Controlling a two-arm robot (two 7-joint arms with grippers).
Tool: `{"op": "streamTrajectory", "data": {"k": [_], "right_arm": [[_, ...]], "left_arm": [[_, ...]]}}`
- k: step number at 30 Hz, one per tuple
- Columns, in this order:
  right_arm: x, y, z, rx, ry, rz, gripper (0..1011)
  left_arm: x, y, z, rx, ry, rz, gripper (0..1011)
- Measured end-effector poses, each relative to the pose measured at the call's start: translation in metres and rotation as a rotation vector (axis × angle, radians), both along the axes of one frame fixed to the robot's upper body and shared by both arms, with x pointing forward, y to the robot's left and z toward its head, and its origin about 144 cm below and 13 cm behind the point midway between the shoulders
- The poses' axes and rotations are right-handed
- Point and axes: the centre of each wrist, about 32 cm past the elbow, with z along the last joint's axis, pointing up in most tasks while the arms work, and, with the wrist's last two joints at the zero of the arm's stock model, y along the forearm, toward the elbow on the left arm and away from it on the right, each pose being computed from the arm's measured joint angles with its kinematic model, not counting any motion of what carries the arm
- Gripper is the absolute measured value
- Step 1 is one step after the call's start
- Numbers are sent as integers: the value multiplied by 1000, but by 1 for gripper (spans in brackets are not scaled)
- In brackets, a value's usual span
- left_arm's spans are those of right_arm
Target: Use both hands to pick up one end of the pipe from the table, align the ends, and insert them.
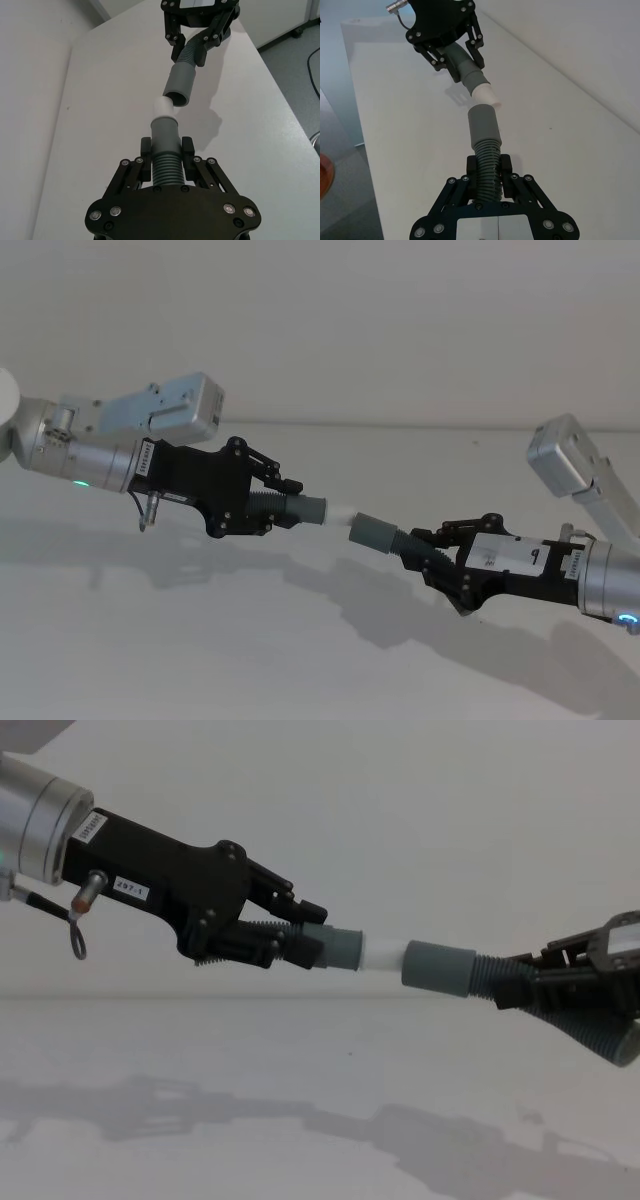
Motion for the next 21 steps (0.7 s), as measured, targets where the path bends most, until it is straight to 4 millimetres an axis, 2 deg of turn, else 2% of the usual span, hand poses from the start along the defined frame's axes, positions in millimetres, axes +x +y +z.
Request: {"op": "streamTrajectory", "data": {"k": [21], "right_arm": [[2,-1,0,5,-6,3,275]], "left_arm": [[0,-4,0,1,2,-10,346]]}}
